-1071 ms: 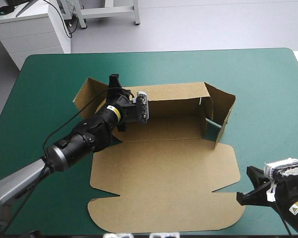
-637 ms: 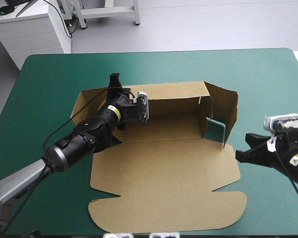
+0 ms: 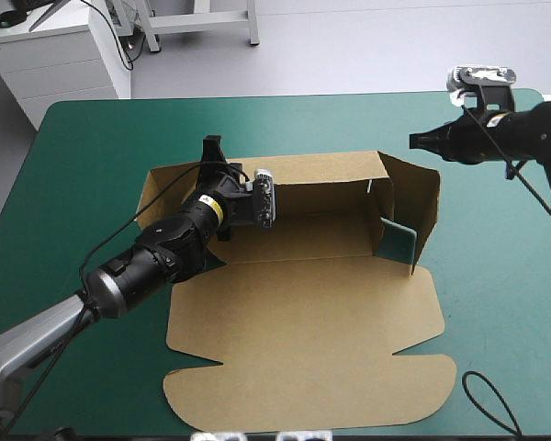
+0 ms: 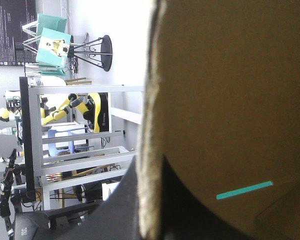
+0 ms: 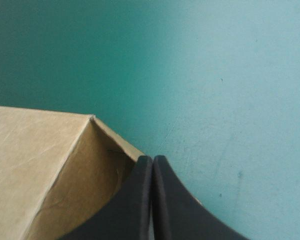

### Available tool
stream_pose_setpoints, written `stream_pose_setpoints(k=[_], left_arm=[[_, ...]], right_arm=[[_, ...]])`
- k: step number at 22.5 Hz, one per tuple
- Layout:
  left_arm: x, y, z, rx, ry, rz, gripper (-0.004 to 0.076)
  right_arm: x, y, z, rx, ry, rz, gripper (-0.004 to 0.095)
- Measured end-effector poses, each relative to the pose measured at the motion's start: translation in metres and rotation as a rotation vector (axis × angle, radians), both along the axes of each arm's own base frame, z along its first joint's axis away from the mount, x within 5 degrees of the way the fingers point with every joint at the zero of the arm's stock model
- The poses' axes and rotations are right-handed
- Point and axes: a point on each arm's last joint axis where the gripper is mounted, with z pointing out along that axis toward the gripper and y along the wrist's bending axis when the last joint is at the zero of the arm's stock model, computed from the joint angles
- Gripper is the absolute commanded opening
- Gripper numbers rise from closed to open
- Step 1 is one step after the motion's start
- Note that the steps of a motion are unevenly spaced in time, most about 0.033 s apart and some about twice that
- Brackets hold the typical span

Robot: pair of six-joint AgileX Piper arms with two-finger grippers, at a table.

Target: Fold the box

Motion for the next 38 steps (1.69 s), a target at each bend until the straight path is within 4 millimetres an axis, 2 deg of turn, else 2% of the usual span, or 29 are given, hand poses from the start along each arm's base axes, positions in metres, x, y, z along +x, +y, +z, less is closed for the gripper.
stream_pose_setpoints(k=[4, 8, 11, 17, 21, 26, 31, 35, 38], left_arm=[[0.000, 0.000, 0.000, 0.001, 0.000, 0.001, -0.0008], [0.000, 0.000, 0.000, 0.002, 0.001, 0.004, -0.0008], [0.000, 0.000, 0.000, 0.002, 0.001, 0.004, -0.0008], [0.000, 0.001, 0.000, 0.007, 0.002, 0.015, -0.0008], [0.000, 0.002, -0.001, 0.011, 0.004, 0.024, -0.0008], [0.000, 0.003, -0.001, 0.013, 0.005, 0.027, -0.0008], [0.000, 0.003, -0.001, 0.020, 0.003, 0.025, -0.0008], [0.001, 0.004, -0.001, 0.028, 0.005, 0.036, -0.0008], [0.001, 0.004, -0.001, 0.035, 0.004, 0.038, -0.0007]], right_arm=[[0.039, 0.002, -0.021, 0.013, 0.095, -0.004, -0.0017], [0.057, 0.003, -0.051, 0.009, 0.208, 0.009, -0.0018], [0.059, 0.003, -0.057, 0.000, 0.235, 0.025, -0.0018], [0.049, 0.004, -0.061, -0.044, 0.324, 0.116, -0.0018], [0.046, 0.006, -0.060, -0.048, 0.324, 0.151, -0.0017], [0.025, 0.012, -0.052, 0.009, 0.271, 0.206, -0.0017], [0.005, 0.014, -0.068, 0.025, 0.214, 0.227, -0.0017], [-0.026, 0.019, -0.095, 0.045, 0.061, 0.298, -0.0017], [-0.043, 0.020, -0.104, 0.032, -0.079, 0.315, -0.0018]])
